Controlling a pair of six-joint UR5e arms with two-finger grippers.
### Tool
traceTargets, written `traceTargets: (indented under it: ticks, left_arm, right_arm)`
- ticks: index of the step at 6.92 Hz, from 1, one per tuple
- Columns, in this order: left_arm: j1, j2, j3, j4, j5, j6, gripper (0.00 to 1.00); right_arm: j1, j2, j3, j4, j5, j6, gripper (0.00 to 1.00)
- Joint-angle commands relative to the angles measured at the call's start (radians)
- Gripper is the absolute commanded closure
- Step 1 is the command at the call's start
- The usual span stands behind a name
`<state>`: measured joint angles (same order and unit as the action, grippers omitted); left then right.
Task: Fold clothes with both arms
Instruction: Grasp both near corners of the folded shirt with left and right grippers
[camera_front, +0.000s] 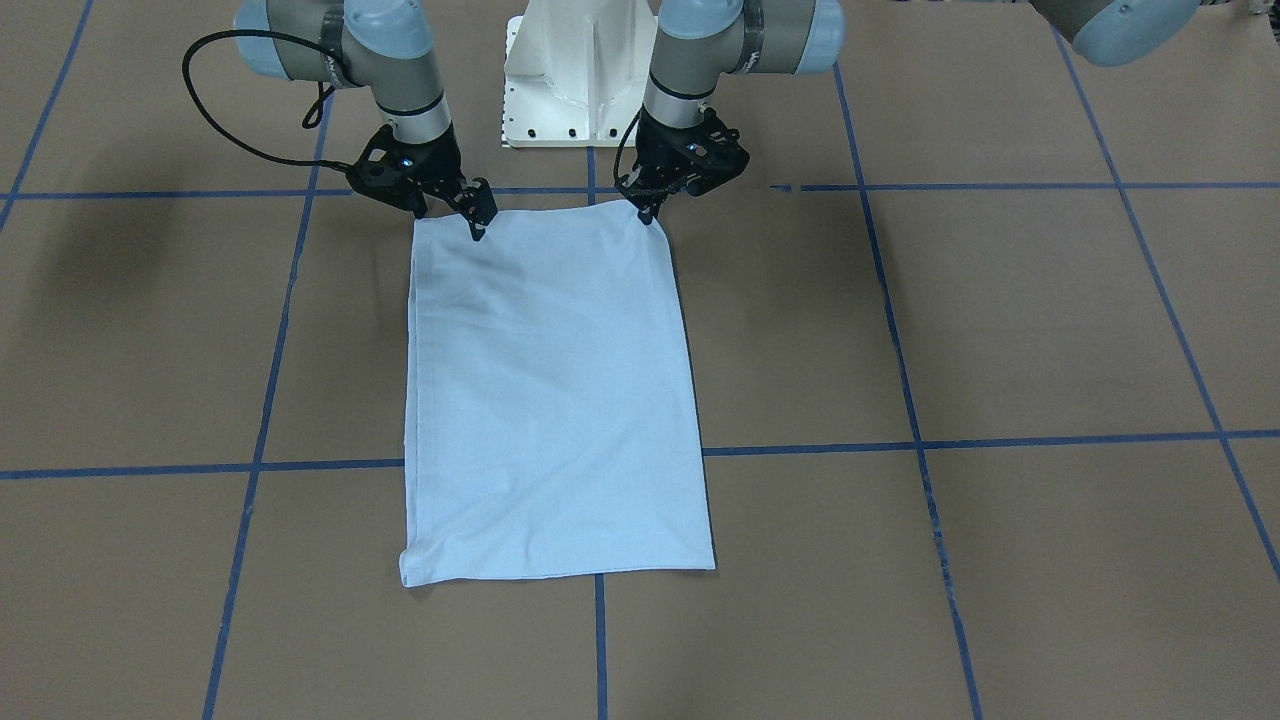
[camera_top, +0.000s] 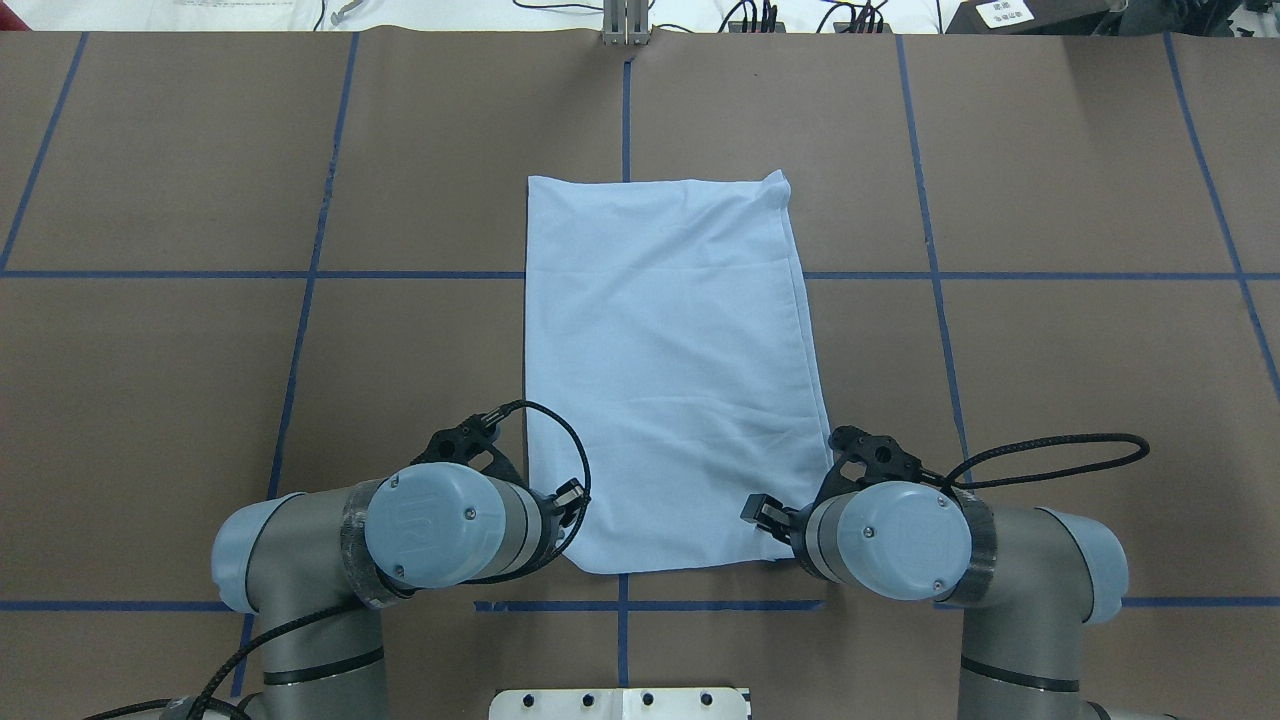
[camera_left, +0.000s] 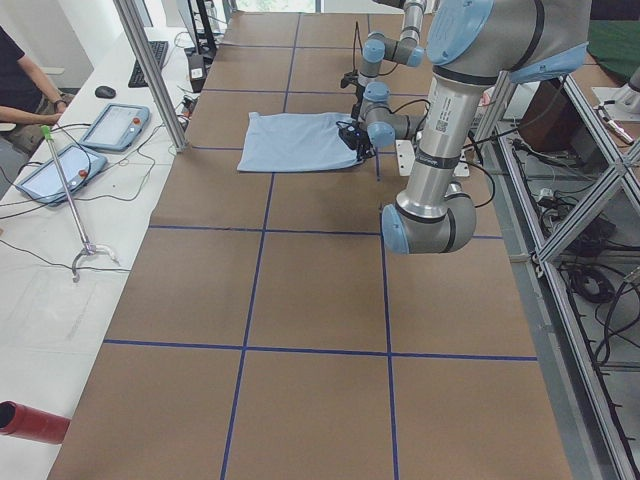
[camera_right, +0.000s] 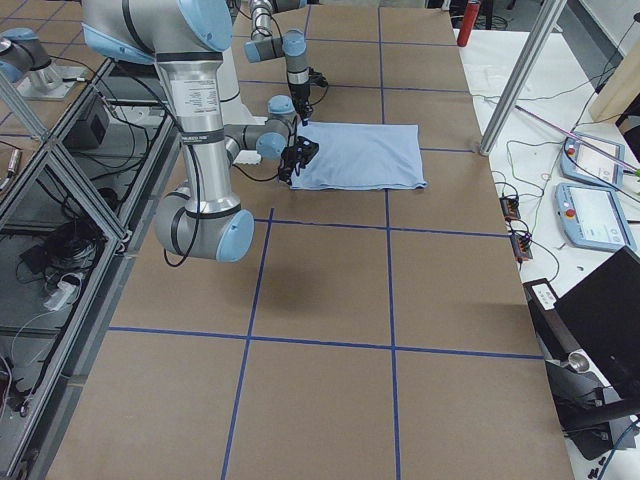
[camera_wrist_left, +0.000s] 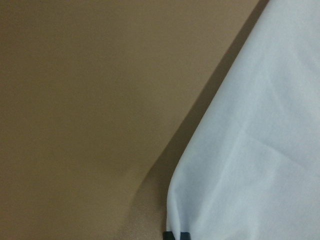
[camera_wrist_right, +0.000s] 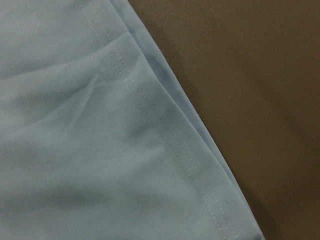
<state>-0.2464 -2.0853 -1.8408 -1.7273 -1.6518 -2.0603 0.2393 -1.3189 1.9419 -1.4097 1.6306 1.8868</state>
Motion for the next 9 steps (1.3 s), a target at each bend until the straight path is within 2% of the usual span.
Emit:
traceTargets:
  ticks: [1, 3, 4, 5, 6, 8, 9]
  left_arm:
    - [-0.001, -0.001, 0.000, 0.000, 0.001, 0.000, 1.00]
    - [-0.001, -0.001, 0.000, 0.000, 0.003, 0.000, 1.00]
    - [-0.001, -0.001, 0.000, 0.000, 0.003, 0.000, 1.00]
    - [-0.001, -0.002, -0.002, 0.002, 0.003, 0.000, 1.00]
    - [-0.001, -0.002, -0.002, 0.002, 0.001, -0.001, 1.00]
    - [-0.001, -0.002, -0.002, 0.002, 0.001, -0.001, 1.00]
    - [-0.001, -0.001, -0.002, 0.002, 0.001, -0.001, 1.00]
  right_arm:
    - [-0.011, 0.009, -0.003, 0.000, 0.002, 0.000, 0.00]
    - [-0.012, 0.010, -0.007, 0.000, 0.000, 0.000, 0.00]
    - [-0.012, 0.010, -0.008, 0.000, 0.000, 0.000, 0.05]
    - [-0.012, 0.010, -0.008, 0.000, 0.000, 0.000, 0.26]
    - [-0.012, 0.010, -0.008, 0.000, 0.002, -0.002, 0.41]
    - [-0.012, 0.013, -0.006, 0.002, 0.006, -0.006, 0.78]
    - [-0.014, 0.015, -0.003, 0.002, 0.008, -0.006, 0.88]
